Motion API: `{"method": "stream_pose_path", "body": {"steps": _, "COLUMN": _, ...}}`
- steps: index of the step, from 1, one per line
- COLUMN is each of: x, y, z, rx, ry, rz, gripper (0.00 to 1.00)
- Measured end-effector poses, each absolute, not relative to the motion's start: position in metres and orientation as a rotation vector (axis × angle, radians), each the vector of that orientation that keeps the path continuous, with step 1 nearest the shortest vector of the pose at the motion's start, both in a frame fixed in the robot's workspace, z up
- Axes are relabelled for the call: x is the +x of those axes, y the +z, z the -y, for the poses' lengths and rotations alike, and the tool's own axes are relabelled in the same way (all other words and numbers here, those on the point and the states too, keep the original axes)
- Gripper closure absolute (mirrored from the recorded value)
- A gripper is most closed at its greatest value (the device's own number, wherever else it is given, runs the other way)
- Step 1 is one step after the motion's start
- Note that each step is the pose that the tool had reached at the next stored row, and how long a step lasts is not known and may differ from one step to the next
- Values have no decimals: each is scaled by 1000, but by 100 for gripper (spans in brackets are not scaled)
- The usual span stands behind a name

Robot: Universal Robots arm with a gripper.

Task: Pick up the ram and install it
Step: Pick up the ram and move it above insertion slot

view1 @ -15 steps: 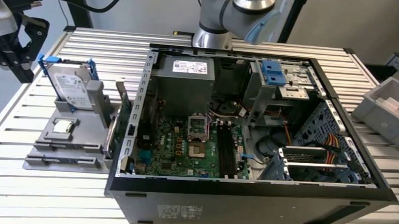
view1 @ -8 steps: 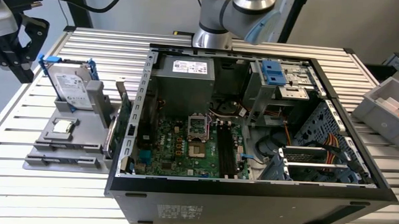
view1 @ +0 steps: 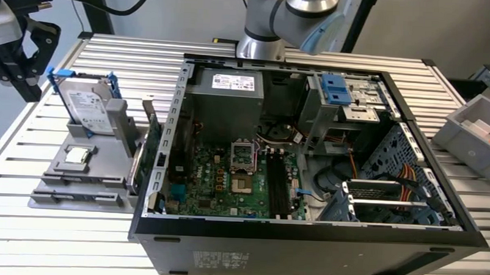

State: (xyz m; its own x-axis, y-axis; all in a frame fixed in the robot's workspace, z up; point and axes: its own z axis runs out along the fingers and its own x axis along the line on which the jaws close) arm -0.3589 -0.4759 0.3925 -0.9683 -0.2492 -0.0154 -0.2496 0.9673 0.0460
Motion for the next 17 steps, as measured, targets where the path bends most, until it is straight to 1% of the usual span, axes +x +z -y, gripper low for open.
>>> {"method": "stream_pose_path", "body": {"steps": 17, "x": -359, "y": 392, "z": 475, "rx": -469, "ry": 75, "rz": -3097, "gripper": 100}}
